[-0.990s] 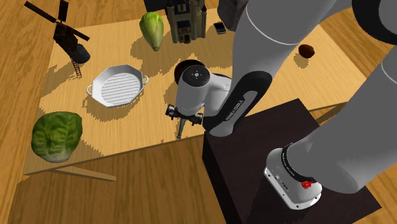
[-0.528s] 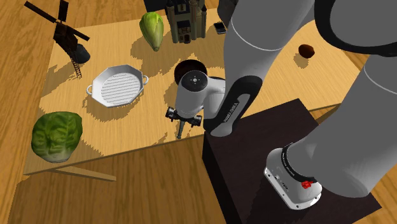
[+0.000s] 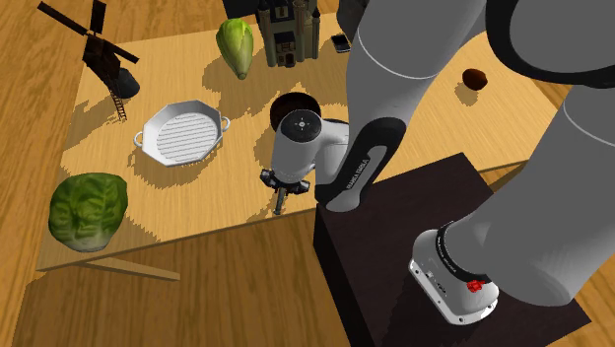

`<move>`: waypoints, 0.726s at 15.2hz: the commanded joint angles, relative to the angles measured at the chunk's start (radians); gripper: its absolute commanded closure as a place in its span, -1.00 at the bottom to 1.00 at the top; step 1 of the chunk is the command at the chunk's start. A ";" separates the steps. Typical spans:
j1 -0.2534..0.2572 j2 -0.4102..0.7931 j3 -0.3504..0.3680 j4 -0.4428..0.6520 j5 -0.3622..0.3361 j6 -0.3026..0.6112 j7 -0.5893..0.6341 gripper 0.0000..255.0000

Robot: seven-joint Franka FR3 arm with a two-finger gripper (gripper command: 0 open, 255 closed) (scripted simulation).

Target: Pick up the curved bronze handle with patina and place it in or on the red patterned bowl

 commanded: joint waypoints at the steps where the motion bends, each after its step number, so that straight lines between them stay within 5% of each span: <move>1: 0.000 0.000 0.000 0.000 0.000 0.000 0.000 1.00; 6: 0.000 0.000 -0.001 0.000 0.000 0.000 0.000 1.00; 11: -0.163 -0.082 0.180 -0.030 0.089 -0.070 -0.080 1.00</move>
